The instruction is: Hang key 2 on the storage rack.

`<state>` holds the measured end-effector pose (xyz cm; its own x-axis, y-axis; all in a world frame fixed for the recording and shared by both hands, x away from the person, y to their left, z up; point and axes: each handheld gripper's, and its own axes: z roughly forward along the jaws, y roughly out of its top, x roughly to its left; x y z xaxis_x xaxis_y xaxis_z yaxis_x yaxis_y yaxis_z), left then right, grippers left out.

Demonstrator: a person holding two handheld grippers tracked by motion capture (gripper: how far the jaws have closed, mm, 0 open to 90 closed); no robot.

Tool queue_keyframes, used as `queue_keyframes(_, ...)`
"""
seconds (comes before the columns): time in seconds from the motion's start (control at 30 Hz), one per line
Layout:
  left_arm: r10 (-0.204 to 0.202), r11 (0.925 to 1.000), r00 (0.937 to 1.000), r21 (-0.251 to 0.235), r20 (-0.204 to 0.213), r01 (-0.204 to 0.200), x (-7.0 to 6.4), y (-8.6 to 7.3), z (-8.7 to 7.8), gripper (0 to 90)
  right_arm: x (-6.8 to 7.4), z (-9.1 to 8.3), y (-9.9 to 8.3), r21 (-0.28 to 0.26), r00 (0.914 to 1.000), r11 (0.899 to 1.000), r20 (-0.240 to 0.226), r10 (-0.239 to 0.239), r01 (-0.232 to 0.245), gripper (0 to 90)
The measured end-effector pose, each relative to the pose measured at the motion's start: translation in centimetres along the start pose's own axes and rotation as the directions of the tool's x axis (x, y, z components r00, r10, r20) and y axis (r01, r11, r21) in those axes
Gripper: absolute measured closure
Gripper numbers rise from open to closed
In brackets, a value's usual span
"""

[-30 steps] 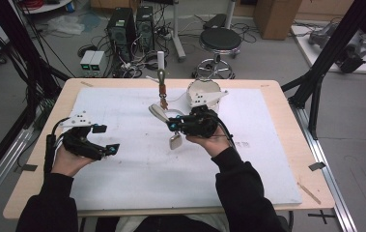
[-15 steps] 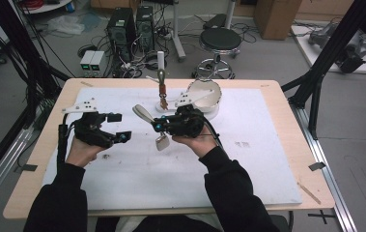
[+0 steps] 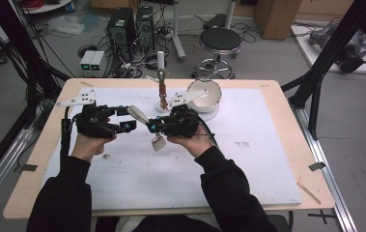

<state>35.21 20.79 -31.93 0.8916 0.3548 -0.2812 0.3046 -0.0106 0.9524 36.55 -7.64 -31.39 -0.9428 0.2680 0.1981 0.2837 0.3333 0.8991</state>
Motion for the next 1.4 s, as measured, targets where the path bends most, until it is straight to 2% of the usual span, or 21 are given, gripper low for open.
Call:
queue_keyframes(0.13,-0.006,0.9997,0.9998,-0.022,0.018,0.006,0.2,0.2,0.1,37.1,0.0,0.3,0.1,0.001,1.0,1.0,-0.007,-0.002,0.002,81.4)
queue_keyframes(0.17,-0.012,0.9992,0.9993,-0.038,0.037,0.014,0.3,0.2,0.0,46.3,-0.1,0.4,0.0,0.003,1.0,1.0,-0.005,-0.007,0.007,81.4)
queue_keyframes(0.27,-0.016,0.9984,0.9986,-0.053,0.05,0.019,0.4,0.2,0.0,56.6,-0.1,0.5,0.0,0.008,1.0,1.0,-0.009,-0.004,0.004,81.4)
queue_keyframes(0.33,-0.011,0.9986,0.9997,-0.052,0.022,0.013,0.4,0.2,0.1,65.9,-0.2,0.5,0.0,0.008,0.9999,1.0,-0.015,-0.004,0.004,81.4)
queue_keyframes(0.6,-0.004,0.9993,1.0,-0.036,-0.001,0.004,0.3,0.1,0.4,78.3,-0.5,0.8,-0.1,0.034,0.9999,0.999,-0.006,0.011,-0.011,80.6)
queue_keyframes(0.73,0.007,0.9984,1.0,-0.056,0.003,-0.006,0.3,0.1,0.6,81.9,-0.7,0.8,-0.1,0.026,0.9996,0.999,0.008,0.027,-0.027,68.0)
queue_keyframes(0.77,0.03,0.9992,0.9995,-0.027,-0.01,-0.03,0.1,0.2,0.8,82.5,-0.8,0.7,-0.2,0.031,0.9987,0.999,0.039,0.032,-0.033,60.4)
queue_keyframes(0.87,0.041,0.9991,0.9985,-0.009,-0.036,-0.041,0.0,0.2,1.0,83.1,-1.1,0.6,-0.3,0.045,0.9978,0.998,0.056,0.035,-0.038,53.0)
queue_keyframes(0.9,0.052,0.9987,0.997,0.008,-0.058,-0.051,0.0,0.2,1.2,83.1,-1.1,0.4,-0.4,0.057,0.9947,0.997,0.096,0.039,-0.044,40.1)
queue_keyframes(0.93,0.052,0.9987,0.997,0.008,-0.058,-0.051,0.0,0.2,1.2,83.1,-1.1,0.4,-0.4,0.057,0.9947,0.997,0.096,0.039,-0.044,40.1)
queue_keyframes(0.97,0.051,0.9984,0.9948,0.028,-0.089,-0.049,0.0,0.4,1.4,82.9,-1.2,0.2,-0.5,0.061,0.9913,0.997,0.125,0.042,-0.05,31.9)
queue_keyframes(1.0,0.051,0.9984,0.9948,0.028,-0.089,-0.049,0.0,0.4,1.4,82.8,-1.2,0.2,-0.5,0.061,0.9913,0.997,0.125,0.042,-0.05,31.9)
queue_keyframes(1.03,0.08,0.9947,0.9896,0.073,-0.12,-0.072,-0.1,0.7,1.8,82.8,-1.3,-0.1,-0.7,0.062,0.9799,0.996,0.194,0.048,-0.061,18.3)
queue_keyframes(1.07,0.08,0.9947,0.9896,0.073,-0.12,-0.072,-0.1,0.7,1.8,82.8,-1.3,-0.1,-0.7,0.062,0.9799,0.996,0.194,0.048,-0.061,18.3)
queue_keyframes(1.1,0.112,0.9896,0.9826,0.106,-0.148,-0.097,-0.4,1.0,2.4,82.8,-1.4,-0.6,-1.0,0.051,0.9632,0.997,0.264,0.049,-0.065,9.5)
queue_keyframes(1.13,0.112,0.9896,0.9826,0.106,-0.148,-0.097,-0.4,1.0,2.4,82.8,-1.4,-0.6,-1.0,0.051,0.9632,0.997,0.264,0.049,-0.065,9.5)
queue_keyframes(1.17,0.116,0.9884,0.9827,0.114,-0.144,-0.1,-0.4,1.1,2.6,82.8,-1.7,-1.2,-1.3,0.029,0.9483,0.998,0.313,0.049,-0.061,1.7)
queue_keyframes(1.23,0.138,0.9838,0.9777,0.135,-0.158,-0.117,-0.4,1.4,3.2,82.5,-1.9,-1.8,-1.8,0.024,0.9435,0.997,0.327,0.057,-0.069,0.6)
queue_keyframes(1.33,0.14,0.9827,0.9768,0.144,-0.162,-0.117,-0.3,1.5,3.5,81.8,-1.9,-2.5,-2.2,0.018,0.9395,0.998,0.339,0.052,-0.061,0.6)
queue_keyframes(1.37,0.143,0.9824,0.9752,0.144,-0.169,-0.119,-0.2,1.6,3.5,81.8,-1.9,-3.1,-2.6,0.014,0.9312,0.998,0.361,0.054,-0.063,0.6)
queue_keyframes(1.4,0.141,0.9829,0.9748,0.142,-0.172,-0.118,0.0,1.8,3.6,81.8,-1.9,-3.1,-2.6,0.014,0.9312,0.998,0.361,0.054,-0.063,0.6)
